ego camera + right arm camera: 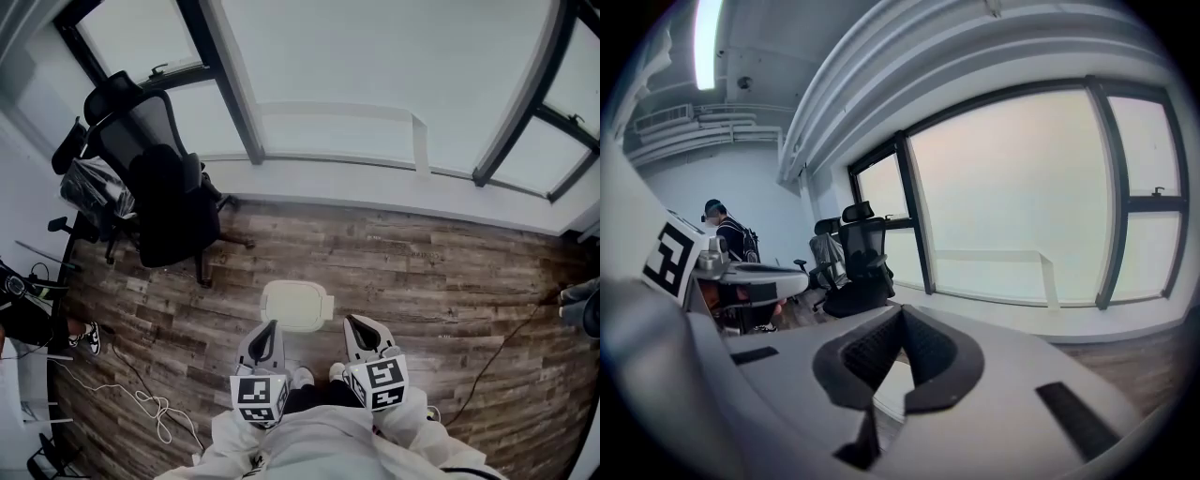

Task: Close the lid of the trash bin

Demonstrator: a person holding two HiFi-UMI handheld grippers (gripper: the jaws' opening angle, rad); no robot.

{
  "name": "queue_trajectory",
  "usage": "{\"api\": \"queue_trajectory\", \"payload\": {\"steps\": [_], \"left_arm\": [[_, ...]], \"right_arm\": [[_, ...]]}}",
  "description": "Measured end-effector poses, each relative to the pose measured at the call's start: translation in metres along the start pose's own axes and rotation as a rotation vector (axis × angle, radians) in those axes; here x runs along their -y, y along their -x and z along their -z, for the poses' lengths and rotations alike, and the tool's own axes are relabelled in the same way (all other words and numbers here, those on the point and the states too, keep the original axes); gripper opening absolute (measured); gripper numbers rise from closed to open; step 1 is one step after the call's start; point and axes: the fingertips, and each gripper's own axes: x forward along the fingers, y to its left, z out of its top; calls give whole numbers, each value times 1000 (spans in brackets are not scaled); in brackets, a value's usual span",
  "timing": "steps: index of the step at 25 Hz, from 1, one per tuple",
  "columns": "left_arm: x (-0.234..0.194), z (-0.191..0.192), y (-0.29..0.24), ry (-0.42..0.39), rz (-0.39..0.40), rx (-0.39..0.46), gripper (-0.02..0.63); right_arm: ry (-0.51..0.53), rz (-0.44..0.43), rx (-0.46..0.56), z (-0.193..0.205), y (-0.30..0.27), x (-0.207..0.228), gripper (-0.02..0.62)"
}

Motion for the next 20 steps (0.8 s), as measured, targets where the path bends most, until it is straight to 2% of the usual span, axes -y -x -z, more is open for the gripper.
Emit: {"api": "queue_trajectory", "payload": {"steps": [20], "left_arm": [[-26, 9, -3, -12, -66, -41, 5]], "right_arm": [[-3, -29, -25, 10, -28, 14, 23]]}}
